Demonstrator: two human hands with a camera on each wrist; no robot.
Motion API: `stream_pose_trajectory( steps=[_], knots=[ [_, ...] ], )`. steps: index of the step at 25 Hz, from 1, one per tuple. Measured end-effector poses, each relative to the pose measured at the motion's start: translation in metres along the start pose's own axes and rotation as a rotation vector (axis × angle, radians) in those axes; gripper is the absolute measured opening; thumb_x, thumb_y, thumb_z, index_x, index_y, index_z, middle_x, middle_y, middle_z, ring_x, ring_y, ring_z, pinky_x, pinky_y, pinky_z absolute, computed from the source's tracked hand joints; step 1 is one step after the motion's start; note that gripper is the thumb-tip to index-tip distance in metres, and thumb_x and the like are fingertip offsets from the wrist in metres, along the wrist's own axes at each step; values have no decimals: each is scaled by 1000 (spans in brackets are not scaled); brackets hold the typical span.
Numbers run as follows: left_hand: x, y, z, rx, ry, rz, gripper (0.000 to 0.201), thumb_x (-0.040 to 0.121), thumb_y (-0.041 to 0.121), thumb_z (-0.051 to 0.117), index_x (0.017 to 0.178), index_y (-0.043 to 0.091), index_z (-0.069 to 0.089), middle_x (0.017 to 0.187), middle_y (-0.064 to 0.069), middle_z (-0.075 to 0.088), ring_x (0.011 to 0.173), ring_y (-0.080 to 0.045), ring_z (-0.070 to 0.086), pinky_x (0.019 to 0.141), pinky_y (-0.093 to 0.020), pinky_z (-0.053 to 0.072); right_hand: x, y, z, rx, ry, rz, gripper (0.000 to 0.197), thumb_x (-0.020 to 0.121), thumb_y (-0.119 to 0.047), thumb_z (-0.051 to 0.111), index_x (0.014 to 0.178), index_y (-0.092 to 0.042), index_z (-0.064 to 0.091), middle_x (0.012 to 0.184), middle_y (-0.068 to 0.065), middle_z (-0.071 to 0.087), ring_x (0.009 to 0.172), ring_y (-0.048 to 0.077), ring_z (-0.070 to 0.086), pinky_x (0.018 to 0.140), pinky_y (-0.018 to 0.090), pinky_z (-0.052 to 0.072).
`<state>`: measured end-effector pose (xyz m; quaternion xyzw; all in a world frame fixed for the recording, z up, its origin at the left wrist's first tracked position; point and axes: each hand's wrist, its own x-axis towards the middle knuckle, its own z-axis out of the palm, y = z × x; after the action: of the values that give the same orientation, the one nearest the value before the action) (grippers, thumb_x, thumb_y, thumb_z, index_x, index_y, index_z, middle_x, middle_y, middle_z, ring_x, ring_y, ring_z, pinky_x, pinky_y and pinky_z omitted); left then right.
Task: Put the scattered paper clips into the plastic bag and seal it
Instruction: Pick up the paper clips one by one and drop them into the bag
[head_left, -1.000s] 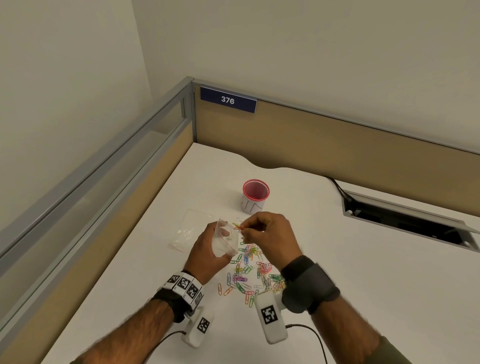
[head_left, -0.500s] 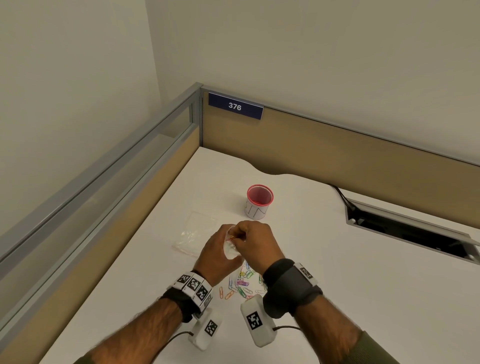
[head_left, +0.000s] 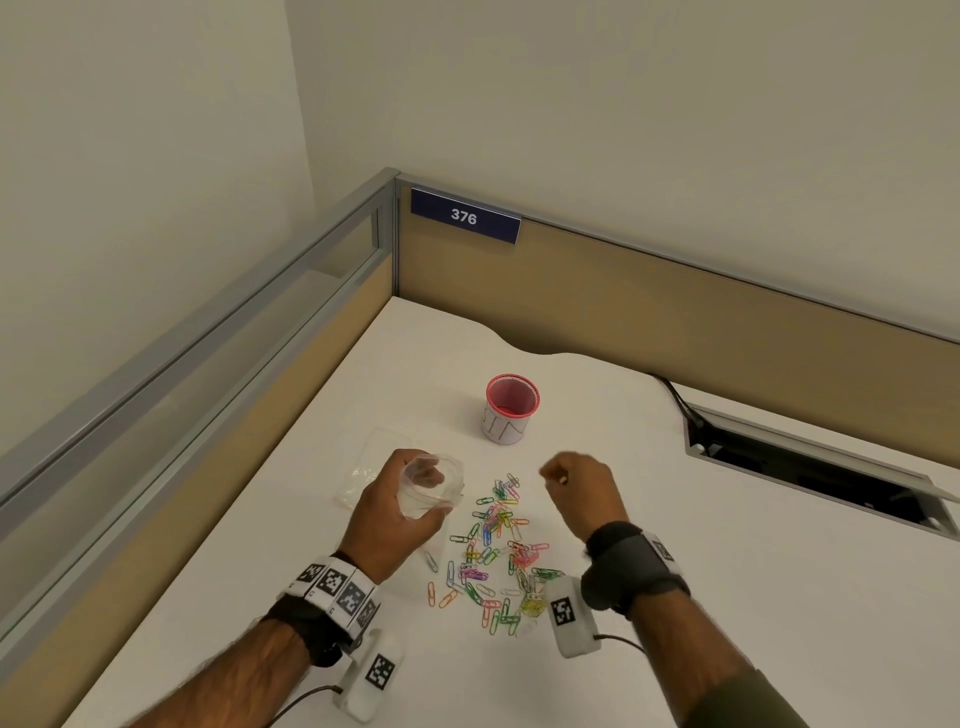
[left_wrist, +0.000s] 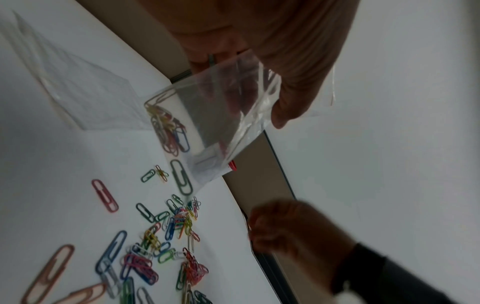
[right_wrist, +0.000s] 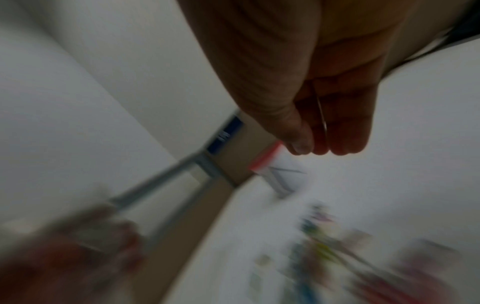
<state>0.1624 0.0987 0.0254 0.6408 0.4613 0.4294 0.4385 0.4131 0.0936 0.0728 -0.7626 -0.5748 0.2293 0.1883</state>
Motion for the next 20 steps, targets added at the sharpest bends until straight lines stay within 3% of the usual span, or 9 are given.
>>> stream_pose_trajectory(
  steps=[2,4,7,10,12,15,17,20],
  knots=[
    [-4,-1,-8,-17,20,-1,52,69,23,80,115,25,56,107,10,70,105,-7,67,88,-13,51,0,40,22,-175,-116,142,22,88,-6,53,104,-15,66,116,6,65,105,23,61,93,32,49],
    [-6,-3,-15,-17,35,-1,53,69,22,80,115,28,55,107,17,69,106,-7,67,89,-14,51,-10,64,48,-275,-202,192,28,88,-6,49,113,-12,62,123,10,59,114,26,56,98,33,46],
    [-9,-6,-23,-1,37,-12,56,72,11,83,116,30,55,107,19,68,108,-7,67,89,-16,51,-27,63,76,-310,-246,120,28,90,-9,47,114,-12,62,120,11,54,113,28,54,96,35,48],
    [-8,-6,-28,15,40,-19,56,75,1,82,116,27,55,107,19,68,107,-5,66,89,-13,50,-42,65,74,-143,-241,85,24,91,-25,58,113,-19,64,114,3,57,106,22,58,92,32,50],
    [-7,-6,-29,18,45,-17,55,76,1,82,118,23,55,108,19,68,106,-3,66,87,-9,49,-52,79,60,-117,-201,140,45,83,-43,68,121,-21,59,118,0,55,107,19,58,89,29,49],
    [-8,-6,-31,22,55,-3,55,76,1,82,120,19,54,108,19,67,105,-1,65,85,-6,47,-73,89,55,-248,-284,212,68,67,-55,78,120,-21,54,117,1,51,105,20,56,83,28,47],
    [-9,-7,-30,20,59,-9,55,76,1,82,120,18,54,108,20,67,105,-1,65,84,-4,46,-79,82,69,-296,-329,193,63,66,-52,78,114,-18,55,113,3,49,99,21,56,82,32,51],
    [-10,-8,-25,24,56,-17,56,76,2,82,120,20,54,108,21,67,106,-2,65,85,-5,47,-67,63,89,-193,-234,161,37,82,-36,68,109,-13,58,114,8,50,95,25,59,85,37,52]
  ],
)
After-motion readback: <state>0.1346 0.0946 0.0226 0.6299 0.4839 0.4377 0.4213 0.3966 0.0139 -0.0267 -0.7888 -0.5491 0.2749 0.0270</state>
